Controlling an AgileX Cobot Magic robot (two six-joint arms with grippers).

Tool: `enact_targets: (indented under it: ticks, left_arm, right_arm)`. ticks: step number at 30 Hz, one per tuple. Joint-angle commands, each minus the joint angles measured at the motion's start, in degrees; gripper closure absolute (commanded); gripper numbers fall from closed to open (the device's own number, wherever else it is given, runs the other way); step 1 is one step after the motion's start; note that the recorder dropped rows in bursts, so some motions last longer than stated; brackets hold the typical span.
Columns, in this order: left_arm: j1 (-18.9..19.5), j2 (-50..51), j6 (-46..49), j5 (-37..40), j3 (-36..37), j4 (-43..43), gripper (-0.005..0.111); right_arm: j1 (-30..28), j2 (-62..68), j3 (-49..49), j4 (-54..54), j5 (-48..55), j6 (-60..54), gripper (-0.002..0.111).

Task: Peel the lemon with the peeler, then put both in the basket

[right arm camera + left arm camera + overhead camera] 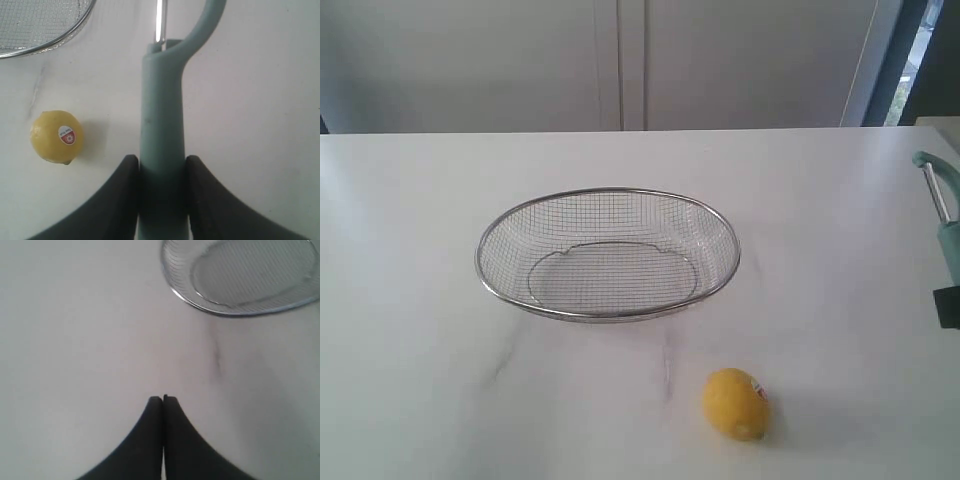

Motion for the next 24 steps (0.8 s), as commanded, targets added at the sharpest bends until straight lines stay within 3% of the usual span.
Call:
enact_targets:
  ticks: [1,3,11,16,24]
  left_arm:
    - [-5.41,5.03,15.20,5.70,-1.03,-12.18,0.107]
    - [-9.17,7.66,19.40,6.46,-1.03,-14.48,0.107]
    - [-24.24,18.72,19.14,6.68,-4.70,-10.47,0.107]
    - [-34.27,26.25,18.11,6.52,-11.74,-5.29,0.107]
    - [-48.07,38.54,14.55,7.31,-26.21,10.81,0.107]
  right_arm:
    - [-0.37,-0.35,0.16,0.18,-0.09,0.07,0.108]
    - [-0.37,-0.35,0.16,0.18,-0.09,0.07,0.108]
    - [-0.37,-0.35,0.16,0.18,0.18,0.07,0.108]
    - [-0.37,-0.35,0.16,0.18,0.47,0.07,0.108]
    - [-0.37,-0.35,0.80,-0.55,1.12,0.52,0.108]
